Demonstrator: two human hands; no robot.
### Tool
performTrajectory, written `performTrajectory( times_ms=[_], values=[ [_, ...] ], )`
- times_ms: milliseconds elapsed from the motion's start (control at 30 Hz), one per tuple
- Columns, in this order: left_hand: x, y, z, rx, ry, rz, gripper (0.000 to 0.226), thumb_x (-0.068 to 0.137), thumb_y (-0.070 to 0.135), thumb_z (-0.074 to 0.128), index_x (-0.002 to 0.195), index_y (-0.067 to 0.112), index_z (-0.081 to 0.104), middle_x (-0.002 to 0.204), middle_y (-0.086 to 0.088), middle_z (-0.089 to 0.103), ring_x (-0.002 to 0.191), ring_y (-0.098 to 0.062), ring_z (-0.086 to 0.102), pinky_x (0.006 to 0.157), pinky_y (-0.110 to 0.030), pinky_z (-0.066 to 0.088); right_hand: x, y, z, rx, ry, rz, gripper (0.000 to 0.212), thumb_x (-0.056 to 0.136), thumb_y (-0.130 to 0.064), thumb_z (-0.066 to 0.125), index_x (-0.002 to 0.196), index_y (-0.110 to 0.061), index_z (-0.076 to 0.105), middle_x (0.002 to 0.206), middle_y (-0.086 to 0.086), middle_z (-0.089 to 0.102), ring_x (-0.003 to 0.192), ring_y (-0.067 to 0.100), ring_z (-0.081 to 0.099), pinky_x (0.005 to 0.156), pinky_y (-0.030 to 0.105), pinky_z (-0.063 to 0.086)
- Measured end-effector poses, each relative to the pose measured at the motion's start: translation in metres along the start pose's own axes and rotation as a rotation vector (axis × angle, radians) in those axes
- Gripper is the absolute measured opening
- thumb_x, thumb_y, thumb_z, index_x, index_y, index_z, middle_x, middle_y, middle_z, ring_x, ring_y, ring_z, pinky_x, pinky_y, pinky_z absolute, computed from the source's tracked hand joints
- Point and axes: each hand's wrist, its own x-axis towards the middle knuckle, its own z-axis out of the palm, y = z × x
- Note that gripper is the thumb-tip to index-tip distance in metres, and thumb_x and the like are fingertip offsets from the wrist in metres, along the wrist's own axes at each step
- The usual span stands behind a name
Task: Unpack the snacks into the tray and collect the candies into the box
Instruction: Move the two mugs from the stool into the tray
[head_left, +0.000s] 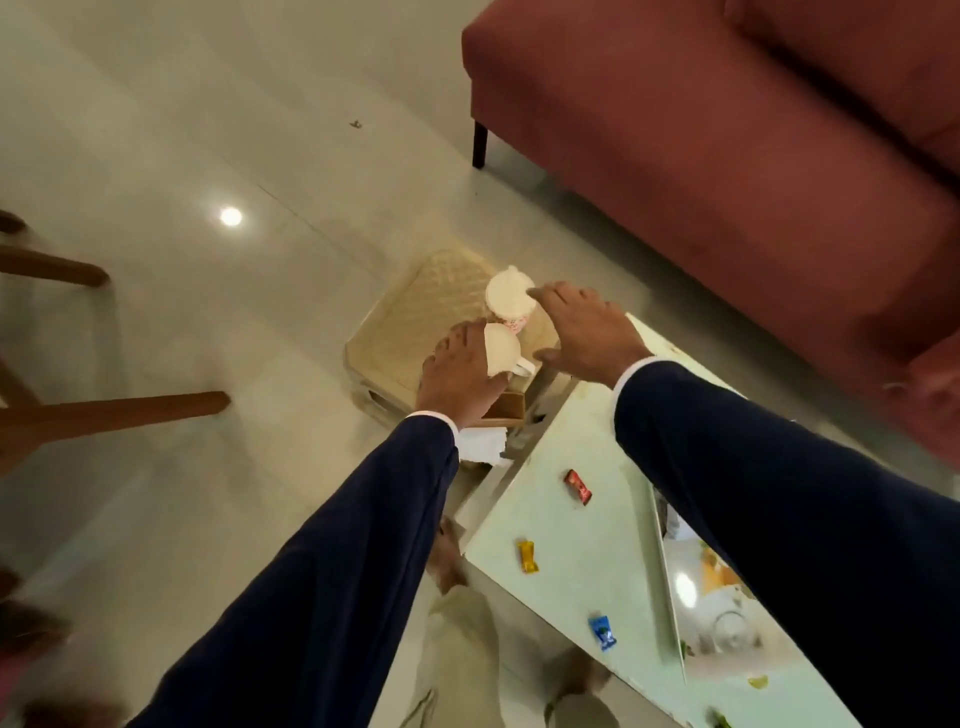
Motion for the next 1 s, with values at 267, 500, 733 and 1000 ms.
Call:
performTrajectory(
  times_ms=[267,500,733,1000],
  values=[
    [0.043,-0.022,0.052,0.031,0.017,0.038,0.093,0.087,0.044,0.073,0.157,0.014,0.019,0.155,-0.012,0.033,0.133,-0.033,0.048,0.102,-0.05,0.048,0.097,0.009,0.033,-0.333,-0.107,-0.324,0.103,0.077,-0.011,0.082,0.158,-0.036,0.023,0.166,0.004,0.024,0.143,0.04,0.034,0.104,0.052,0.048],
    [0.059,-0.023,0.057,-0.044,0.051,0.069,0.091,0.08,0.034,0.083,0.149,0.012,0.028,0.143,-0.013,0.044,0.118,-0.033,0.06,0.094,-0.045,0.056,0.127,0.01,0.045,-0.299,-0.04,-0.332,0.095,0.072,-0.009,0.087,0.147,-0.035,0.036,0.146,0.011,0.043,0.119,0.036,0.051,0.069,0.043,0.057],
    [0.063,-0.024,0.047,-0.308,0.13,0.009,0.089,0.068,0.031,0.092,0.139,0.023,0.038,0.137,-0.004,0.049,0.119,-0.023,0.055,0.093,-0.04,0.055,0.078,0.078,0.047,0.487,0.197,0.078,0.081,0.069,-0.018,0.085,0.139,-0.029,0.045,0.131,0.005,0.048,0.114,0.018,0.05,0.094,0.041,0.056],
    [0.02,0.026,0.058,-0.702,0.194,-0.007,0.081,0.064,0.029,0.095,0.125,0.039,0.043,0.132,0.009,0.053,0.12,-0.014,0.056,0.096,-0.033,0.057,-0.112,0.151,0.088,1.714,0.389,0.644,0.06,0.085,-0.024,0.08,0.135,-0.017,0.049,0.123,0.006,0.067,0.09,0.02,0.072,0.063,0.028,0.059]
  ],
)
